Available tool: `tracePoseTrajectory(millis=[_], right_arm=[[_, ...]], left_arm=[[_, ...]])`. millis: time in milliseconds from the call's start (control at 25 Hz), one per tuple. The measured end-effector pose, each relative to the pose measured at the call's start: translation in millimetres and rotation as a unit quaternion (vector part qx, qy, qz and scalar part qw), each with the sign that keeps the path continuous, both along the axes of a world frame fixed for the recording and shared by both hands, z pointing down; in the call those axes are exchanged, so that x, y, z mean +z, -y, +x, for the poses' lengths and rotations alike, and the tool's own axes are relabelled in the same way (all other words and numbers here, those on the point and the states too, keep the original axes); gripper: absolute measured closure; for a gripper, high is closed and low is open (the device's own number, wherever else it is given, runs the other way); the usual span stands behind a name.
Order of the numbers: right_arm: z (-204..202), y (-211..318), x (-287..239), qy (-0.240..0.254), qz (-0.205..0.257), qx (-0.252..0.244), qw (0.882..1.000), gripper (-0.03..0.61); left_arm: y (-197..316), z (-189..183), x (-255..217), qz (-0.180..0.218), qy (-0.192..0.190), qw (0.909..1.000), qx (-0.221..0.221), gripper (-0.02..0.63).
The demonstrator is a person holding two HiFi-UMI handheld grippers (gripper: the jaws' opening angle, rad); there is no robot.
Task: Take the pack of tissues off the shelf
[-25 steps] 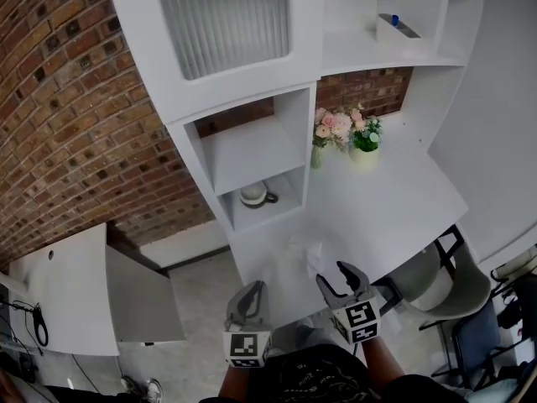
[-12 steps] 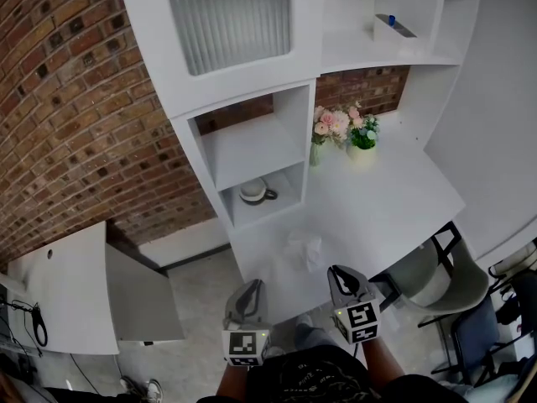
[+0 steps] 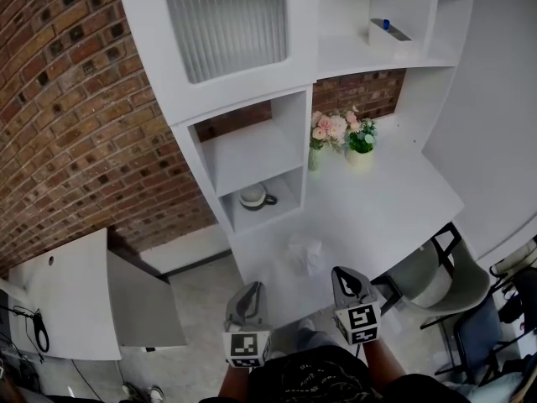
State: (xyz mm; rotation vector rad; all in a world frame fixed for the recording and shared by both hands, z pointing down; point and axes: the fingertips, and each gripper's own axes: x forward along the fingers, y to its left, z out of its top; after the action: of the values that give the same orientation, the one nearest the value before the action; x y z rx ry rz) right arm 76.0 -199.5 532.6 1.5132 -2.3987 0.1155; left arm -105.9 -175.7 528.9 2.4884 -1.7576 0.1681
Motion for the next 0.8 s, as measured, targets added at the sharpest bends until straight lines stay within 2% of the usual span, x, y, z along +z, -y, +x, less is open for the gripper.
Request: tracePoseTrajectory(millis=[800], right_arm=[[-2.7, -1.1, -1.3, 0.008, 0.006, -0.008, 1.000, 0.574]], left_arm=[[-0.3, -1.2, -2.4, 0.012, 0.007, 0.9999, 0.002, 0.591]])
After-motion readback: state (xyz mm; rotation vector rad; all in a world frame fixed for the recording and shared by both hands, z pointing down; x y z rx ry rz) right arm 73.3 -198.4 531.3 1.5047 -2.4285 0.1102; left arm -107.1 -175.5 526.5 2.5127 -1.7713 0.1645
